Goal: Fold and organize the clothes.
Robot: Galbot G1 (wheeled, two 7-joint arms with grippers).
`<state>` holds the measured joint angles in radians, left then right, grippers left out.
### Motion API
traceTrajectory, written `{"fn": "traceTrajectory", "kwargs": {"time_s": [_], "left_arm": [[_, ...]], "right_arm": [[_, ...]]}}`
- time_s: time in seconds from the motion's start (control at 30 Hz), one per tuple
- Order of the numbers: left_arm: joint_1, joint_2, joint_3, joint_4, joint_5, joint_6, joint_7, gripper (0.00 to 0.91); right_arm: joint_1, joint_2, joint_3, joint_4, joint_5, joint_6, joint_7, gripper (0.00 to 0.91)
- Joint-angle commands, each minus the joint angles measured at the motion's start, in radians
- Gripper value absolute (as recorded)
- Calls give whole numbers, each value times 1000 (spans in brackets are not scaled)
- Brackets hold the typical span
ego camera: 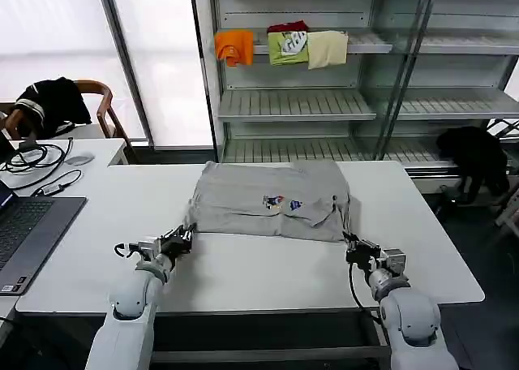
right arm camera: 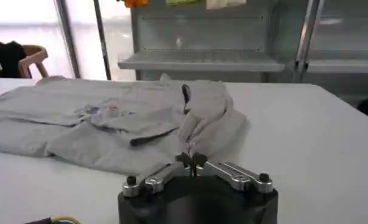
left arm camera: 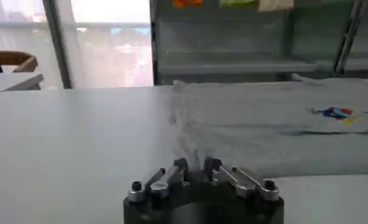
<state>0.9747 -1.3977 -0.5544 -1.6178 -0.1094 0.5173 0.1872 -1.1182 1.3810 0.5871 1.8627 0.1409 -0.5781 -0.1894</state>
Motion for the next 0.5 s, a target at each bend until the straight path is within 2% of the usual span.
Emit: {"fn": "traceTrajectory", "kwargs": {"time_s": [0.03,0.2,0.5], "left_arm": [[4,-1,-1,-24,8,3,1,0],[82,12,-24,-132,-20,34,-3,0],[280,87,-103,-319,-119,47,-2,0]], "right_arm": [[-10,-14,-2,23,21,0,-7,0],[-40,-15,-4,54,33,0,-2,0],[-115,-23,-36,156,30,-2,30,0]]}}
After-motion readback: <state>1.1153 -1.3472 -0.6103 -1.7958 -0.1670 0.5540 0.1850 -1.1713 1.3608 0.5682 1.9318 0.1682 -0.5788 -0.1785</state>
